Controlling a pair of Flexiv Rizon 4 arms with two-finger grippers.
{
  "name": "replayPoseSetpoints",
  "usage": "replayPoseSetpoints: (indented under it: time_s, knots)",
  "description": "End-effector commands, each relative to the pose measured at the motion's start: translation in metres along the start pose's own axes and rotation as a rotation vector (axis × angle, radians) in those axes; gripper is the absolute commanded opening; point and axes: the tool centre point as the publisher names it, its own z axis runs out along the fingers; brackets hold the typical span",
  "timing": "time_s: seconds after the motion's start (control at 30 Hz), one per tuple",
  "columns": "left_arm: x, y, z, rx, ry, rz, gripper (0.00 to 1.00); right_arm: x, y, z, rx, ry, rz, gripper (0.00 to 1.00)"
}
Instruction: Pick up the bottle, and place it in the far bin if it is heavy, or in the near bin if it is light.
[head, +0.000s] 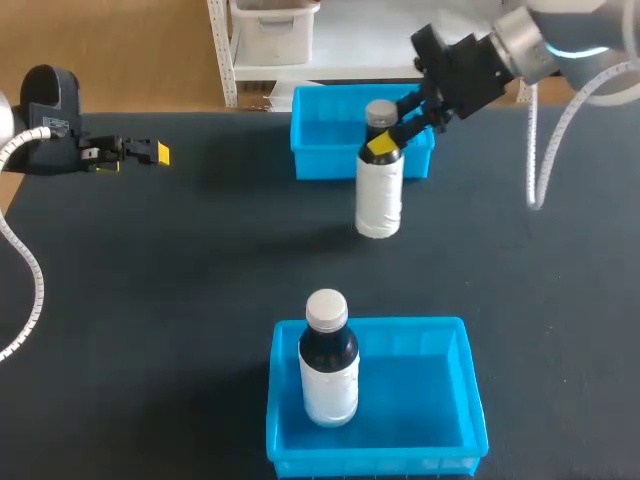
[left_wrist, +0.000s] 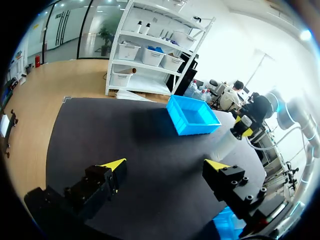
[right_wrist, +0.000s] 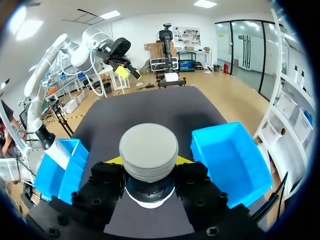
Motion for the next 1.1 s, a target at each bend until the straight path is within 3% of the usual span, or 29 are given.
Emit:
replayPoseSetpoints:
  time_s: [0.03, 0.67, 0.93, 1.1]
  knots:
    - [0.0, 0.0, 0.0, 0.0, 0.0, 0.0, 1.0, 0.005, 0.016, -0.031, 0.055, -0.002, 0.017, 0.38]
    - [0.0, 0.0, 0.0, 0.0, 0.0, 0.0, 1.0, 0.022, 0.01, -0.122, 0.205, 0.022, 0.092, 0.34]
    - [0.0, 0.0, 0.0, 0.0, 0.0, 0.0, 1.0, 0.017, -0.009, -0.156, 0.251, 0.033, 0.096, 0.34]
    - [0.0, 0.0, 0.0, 0.0, 0.0, 0.0, 1.0, 0.005, -0.033, -0.168, 0.26, 0.04, 0.086, 0.35]
